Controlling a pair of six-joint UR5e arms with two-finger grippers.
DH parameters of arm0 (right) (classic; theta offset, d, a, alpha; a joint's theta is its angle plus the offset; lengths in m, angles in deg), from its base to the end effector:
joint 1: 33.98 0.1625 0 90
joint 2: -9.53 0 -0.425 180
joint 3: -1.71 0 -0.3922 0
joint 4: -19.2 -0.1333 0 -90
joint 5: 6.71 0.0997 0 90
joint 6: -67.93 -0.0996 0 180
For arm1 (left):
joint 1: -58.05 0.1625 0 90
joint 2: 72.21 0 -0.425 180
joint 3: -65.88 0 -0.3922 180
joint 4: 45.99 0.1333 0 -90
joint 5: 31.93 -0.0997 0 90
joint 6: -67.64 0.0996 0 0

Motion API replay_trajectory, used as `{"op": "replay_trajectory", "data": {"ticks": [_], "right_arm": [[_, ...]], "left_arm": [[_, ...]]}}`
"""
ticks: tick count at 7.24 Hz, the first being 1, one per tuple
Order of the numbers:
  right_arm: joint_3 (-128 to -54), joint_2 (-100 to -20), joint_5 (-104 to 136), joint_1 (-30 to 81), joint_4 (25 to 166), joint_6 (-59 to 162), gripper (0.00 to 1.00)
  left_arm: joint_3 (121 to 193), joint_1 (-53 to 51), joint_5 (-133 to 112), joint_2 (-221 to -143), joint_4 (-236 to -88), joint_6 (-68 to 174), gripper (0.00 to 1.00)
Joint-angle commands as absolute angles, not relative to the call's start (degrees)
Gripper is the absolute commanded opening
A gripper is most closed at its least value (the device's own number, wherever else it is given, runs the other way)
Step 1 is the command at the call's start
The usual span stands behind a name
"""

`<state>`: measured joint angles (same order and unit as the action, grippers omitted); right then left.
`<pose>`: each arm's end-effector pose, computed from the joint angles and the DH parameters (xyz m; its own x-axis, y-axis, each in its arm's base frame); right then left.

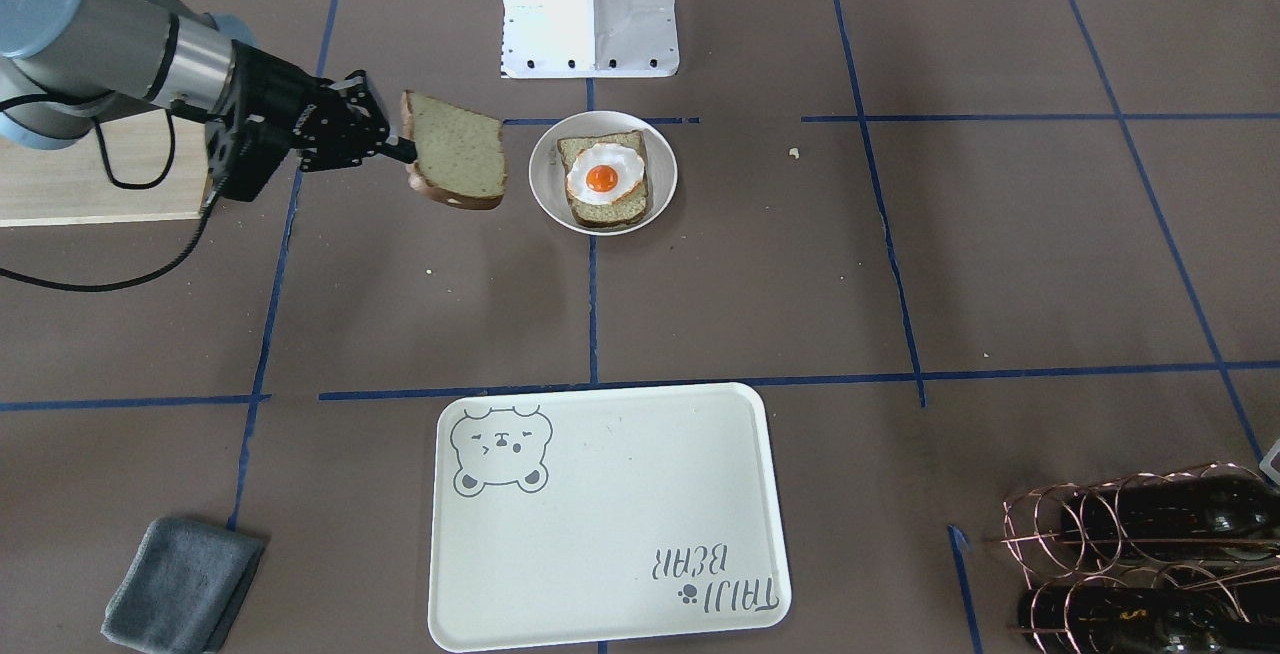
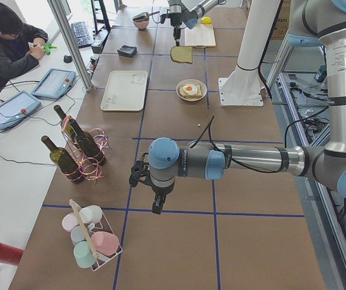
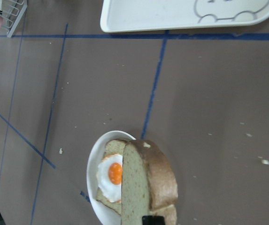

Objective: Make sandwich and place on tray
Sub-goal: 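Carry the bread slice over the egg toast on the plate with the right gripper, then lay the bread slice onto the egg toast and open the right gripper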

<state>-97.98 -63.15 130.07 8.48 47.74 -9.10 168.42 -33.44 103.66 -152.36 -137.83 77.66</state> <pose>-0.3624 -0.4139 0.2923 0.0023 -0.2062 0.9785 0.0776 0.9756 0.2054 -0.0732 -0.4222 0.6244 0.6948 0.2110 -0.6875 -0.0964 0.9747 0.2017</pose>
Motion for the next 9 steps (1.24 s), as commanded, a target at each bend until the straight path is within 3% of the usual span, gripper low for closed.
{"op": "replay_trajectory", "data": {"ticks": [1,3,9], "right_arm": [[-97.53,-59.99,114.64,-3.52,48.47,-11.26,0.00],[-97.00,-56.67,110.03,-7.42,52.75,-11.26,0.00],[-95.68,-56.65,105.79,-9.11,56.73,-10.38,0.00]], "left_arm": [[168.27,-33.44,103.69,-152.63,-137.83,77.66,1.00],[168.36,-33.44,103.69,-152.63,-137.83,77.66,1.00],[168.09,-33.44,103.69,-152.81,-137.83,77.57,1.00]]}}
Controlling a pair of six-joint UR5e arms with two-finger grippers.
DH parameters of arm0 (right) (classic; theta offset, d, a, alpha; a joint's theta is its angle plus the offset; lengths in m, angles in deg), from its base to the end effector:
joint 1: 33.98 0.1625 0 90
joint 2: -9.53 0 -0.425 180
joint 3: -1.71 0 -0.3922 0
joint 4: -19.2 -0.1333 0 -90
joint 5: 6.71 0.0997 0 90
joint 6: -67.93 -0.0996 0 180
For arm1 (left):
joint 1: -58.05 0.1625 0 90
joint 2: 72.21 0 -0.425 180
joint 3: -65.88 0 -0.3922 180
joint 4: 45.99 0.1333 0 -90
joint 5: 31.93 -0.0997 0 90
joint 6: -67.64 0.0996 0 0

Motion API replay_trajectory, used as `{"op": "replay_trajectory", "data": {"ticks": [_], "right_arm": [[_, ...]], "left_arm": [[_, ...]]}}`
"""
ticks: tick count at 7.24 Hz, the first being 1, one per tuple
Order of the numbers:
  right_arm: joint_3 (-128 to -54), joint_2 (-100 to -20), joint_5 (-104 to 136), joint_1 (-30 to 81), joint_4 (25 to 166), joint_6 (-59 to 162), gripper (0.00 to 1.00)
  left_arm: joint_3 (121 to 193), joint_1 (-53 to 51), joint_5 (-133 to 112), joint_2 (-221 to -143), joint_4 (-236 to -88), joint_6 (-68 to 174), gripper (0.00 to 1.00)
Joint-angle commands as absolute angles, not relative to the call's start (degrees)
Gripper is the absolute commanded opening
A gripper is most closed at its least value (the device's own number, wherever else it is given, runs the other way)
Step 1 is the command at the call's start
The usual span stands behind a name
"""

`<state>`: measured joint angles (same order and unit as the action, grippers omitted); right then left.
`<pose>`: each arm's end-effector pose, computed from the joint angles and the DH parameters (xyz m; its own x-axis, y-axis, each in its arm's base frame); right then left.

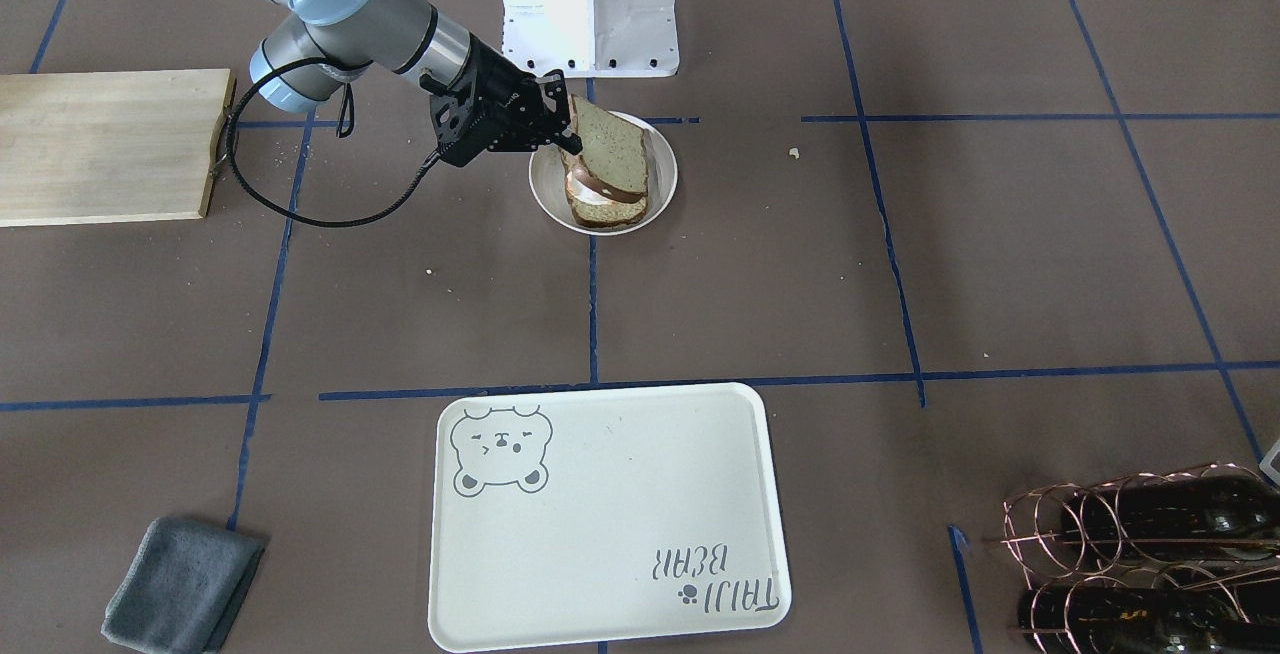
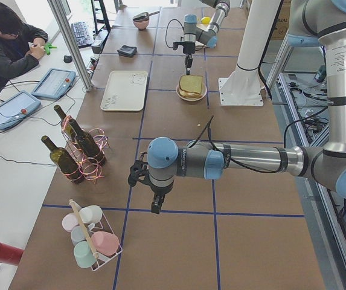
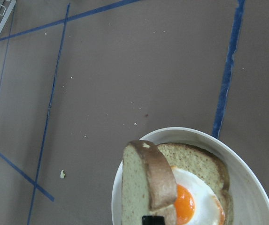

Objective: Make sandwich and place on tray
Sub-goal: 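Lay the bread slice onto the egg toast and open the right gripper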

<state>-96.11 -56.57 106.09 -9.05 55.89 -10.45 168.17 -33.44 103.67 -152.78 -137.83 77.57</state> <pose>-0.5095 -0.3413 0.2535 0.0847 -0.1654 0.9826 -0.0219 0.9856 0.1678 -0.0732 -0.4254 0.6235 0.6949 0.2115 -0.6873 -0.0953 0.9744 0.2035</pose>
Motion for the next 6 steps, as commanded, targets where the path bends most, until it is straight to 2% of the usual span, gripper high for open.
{"op": "replay_trajectory", "data": {"ticks": [1,4,5,6], "right_arm": [[-94.80,-56.74,105.79,-9.11,56.73,-10.38,0.00],[-93.13,-56.91,105.79,-9.46,56.91,-10.38,0.05],[-93.21,-56.83,105.70,-9.63,57.78,-10.38,0.24],[-93.21,-56.65,105.62,-9.64,58.31,-10.38,0.62]], "left_arm": [[168.09,-33.35,103.69,-152.81,-137.83,77.57,1.00],[167.83,-33.35,103.69,-152.90,-138.01,77.57,1.00],[167.83,-33.35,103.69,-152.90,-138.01,77.49,1.00],[167.83,-33.35,103.69,-152.90,-138.01,77.49,1.00]]}}
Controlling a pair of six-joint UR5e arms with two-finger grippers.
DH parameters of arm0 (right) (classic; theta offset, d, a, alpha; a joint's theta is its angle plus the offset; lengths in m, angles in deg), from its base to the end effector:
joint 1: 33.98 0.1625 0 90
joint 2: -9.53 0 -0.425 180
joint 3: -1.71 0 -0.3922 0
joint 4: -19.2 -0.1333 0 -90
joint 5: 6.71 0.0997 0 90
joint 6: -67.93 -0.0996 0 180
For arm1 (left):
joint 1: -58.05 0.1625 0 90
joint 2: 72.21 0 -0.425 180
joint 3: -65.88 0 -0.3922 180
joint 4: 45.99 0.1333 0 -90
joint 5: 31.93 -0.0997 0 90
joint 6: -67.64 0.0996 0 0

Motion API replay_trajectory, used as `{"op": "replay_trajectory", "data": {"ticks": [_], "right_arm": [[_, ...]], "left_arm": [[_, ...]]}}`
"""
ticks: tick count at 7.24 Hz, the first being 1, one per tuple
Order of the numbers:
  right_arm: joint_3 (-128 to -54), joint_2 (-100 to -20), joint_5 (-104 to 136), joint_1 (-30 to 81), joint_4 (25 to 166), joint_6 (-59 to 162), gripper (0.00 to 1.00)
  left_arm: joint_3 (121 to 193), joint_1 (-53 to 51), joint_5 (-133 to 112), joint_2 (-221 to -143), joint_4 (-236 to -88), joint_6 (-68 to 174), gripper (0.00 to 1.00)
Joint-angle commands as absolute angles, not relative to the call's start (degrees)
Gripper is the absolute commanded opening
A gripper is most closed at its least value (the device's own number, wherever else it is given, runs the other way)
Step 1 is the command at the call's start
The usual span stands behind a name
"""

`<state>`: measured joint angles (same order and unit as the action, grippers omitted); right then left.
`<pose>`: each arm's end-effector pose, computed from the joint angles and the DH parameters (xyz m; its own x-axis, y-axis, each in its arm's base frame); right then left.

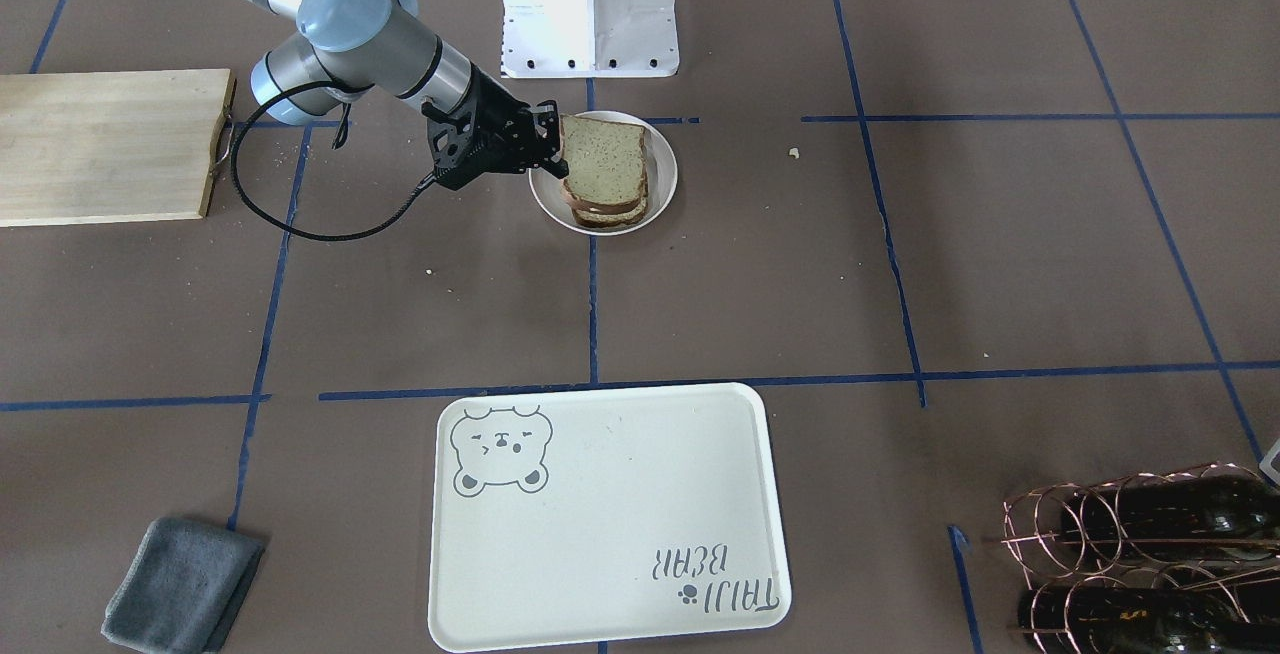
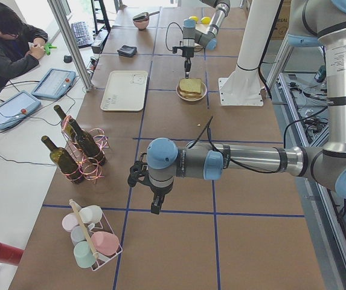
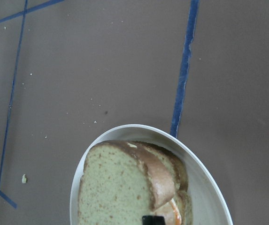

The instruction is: Make sandwich and place on tray

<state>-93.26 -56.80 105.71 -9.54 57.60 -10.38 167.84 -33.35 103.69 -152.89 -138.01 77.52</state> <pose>-0.5273 -0.3443 0.2811 0.1593 -0.1333 0.9782 -0.0082 0.9906 0.1364 -0.0726 -0.4263 0.6252 0.6944 0.2113 -0.6878 -0.0962 0.9746 0.2023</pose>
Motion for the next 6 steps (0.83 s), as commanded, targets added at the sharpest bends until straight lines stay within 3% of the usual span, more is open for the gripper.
{"op": "replay_trajectory", "data": {"ticks": [1,4,6], "right_arm": [[-93.30,-56.74,105.35,-9.64,58.84,-10.47,1.00],[-96.72,-56.82,107.27,-4.30,71.54,-10.21,1.00],[-96.82,-57.35,114.36,4.38,82.33,0.27,1.00]], "left_arm": [[167.83,-33.35,103.69,-152.90,-138.01,77.49,1.00],[168.96,-33.35,103.77,-152.98,-138.44,77.49,1.00],[168.97,-33.35,103.86,-157.45,-138.62,77.05,1.00]]}}
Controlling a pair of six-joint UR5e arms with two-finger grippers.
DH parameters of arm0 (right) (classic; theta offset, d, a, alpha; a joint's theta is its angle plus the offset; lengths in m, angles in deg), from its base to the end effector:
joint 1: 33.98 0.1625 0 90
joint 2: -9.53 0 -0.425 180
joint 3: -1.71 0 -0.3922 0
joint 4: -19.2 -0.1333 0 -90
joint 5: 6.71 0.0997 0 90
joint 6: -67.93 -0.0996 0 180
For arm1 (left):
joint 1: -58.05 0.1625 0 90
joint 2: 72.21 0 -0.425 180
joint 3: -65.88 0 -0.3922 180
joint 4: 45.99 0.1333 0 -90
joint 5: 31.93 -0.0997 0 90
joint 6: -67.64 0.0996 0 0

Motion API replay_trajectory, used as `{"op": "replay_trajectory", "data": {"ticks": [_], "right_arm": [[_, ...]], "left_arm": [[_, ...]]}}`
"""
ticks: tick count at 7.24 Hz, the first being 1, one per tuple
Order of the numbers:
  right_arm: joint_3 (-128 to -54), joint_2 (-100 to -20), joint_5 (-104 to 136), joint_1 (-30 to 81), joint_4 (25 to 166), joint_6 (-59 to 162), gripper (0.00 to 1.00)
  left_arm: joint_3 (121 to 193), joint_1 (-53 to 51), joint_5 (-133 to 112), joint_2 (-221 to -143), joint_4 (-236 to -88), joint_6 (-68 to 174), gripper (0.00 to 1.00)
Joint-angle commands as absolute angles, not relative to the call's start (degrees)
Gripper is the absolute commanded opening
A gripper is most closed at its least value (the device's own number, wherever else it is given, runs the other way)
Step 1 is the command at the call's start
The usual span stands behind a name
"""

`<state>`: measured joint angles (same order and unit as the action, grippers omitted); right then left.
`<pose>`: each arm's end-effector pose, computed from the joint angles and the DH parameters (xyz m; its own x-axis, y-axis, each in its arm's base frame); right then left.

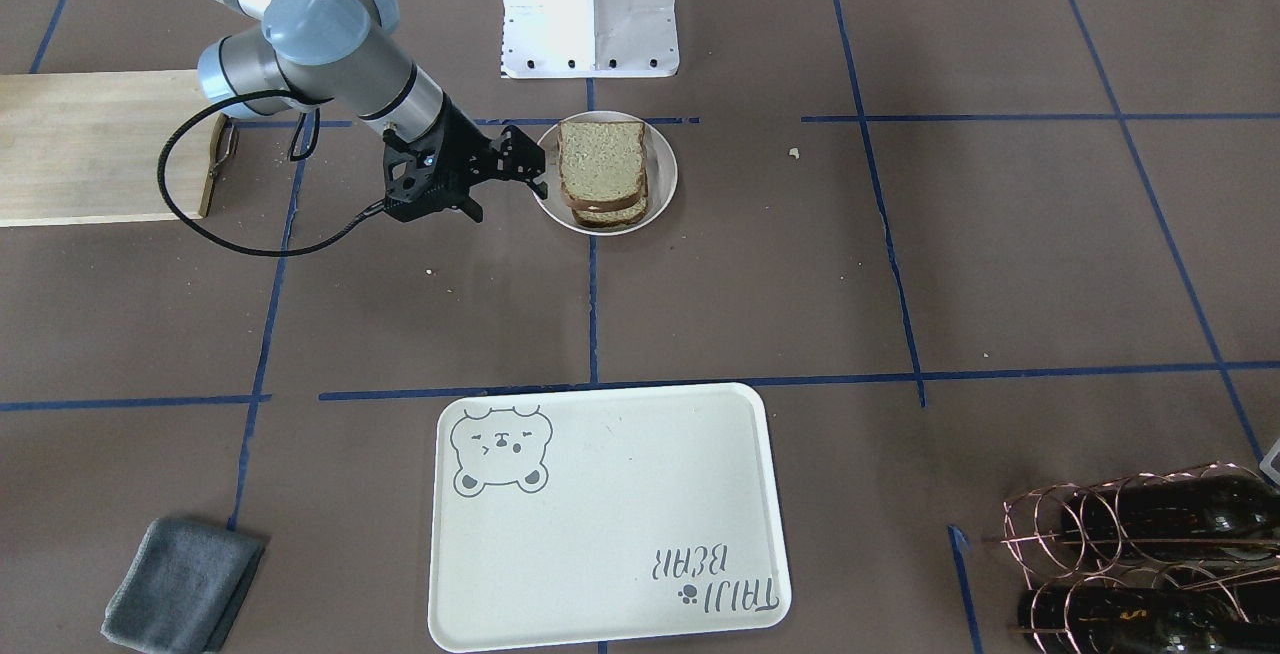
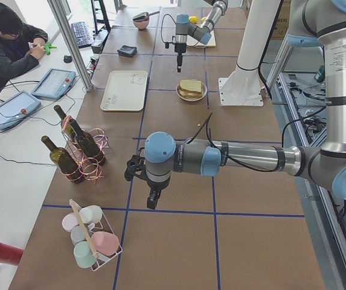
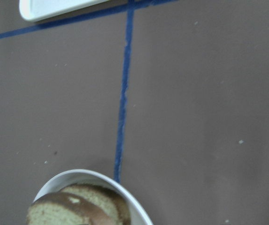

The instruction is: Make sandwich and place on tray

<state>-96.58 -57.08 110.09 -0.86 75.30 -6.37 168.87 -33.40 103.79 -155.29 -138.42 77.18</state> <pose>-0.4749 -0.4153 0.2926 0.3723 -0.0455 0.9270 -0.0448 0.9968 0.0669 -0.0733 -0.4460 0.5970 0.6951 0.2508 -0.6738 -0.0914 0.9604 0.2631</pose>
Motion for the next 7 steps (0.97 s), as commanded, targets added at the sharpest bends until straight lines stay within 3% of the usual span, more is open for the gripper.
{"op": "replay_trajectory", "data": {"ticks": [1,4,7], "right_arm": [[-97.17,-58.48,116.84,8.95,87.36,10.26,1.00],[-99.01,-72.77,127.37,25.81,89.34,37.42,1.00],[-99.01,-87.11,129.17,41.65,91.52,61.12,1.00]], "left_arm": [[168.62,-33.35,103.78,-159.21,-140.28,77.57,1.00],[167.56,-31.52,107.36,-159.31,-155.81,67.34,1.00],[170.54,-19.85,107.47,-158.87,-165.07,60.41,1.00]]}}
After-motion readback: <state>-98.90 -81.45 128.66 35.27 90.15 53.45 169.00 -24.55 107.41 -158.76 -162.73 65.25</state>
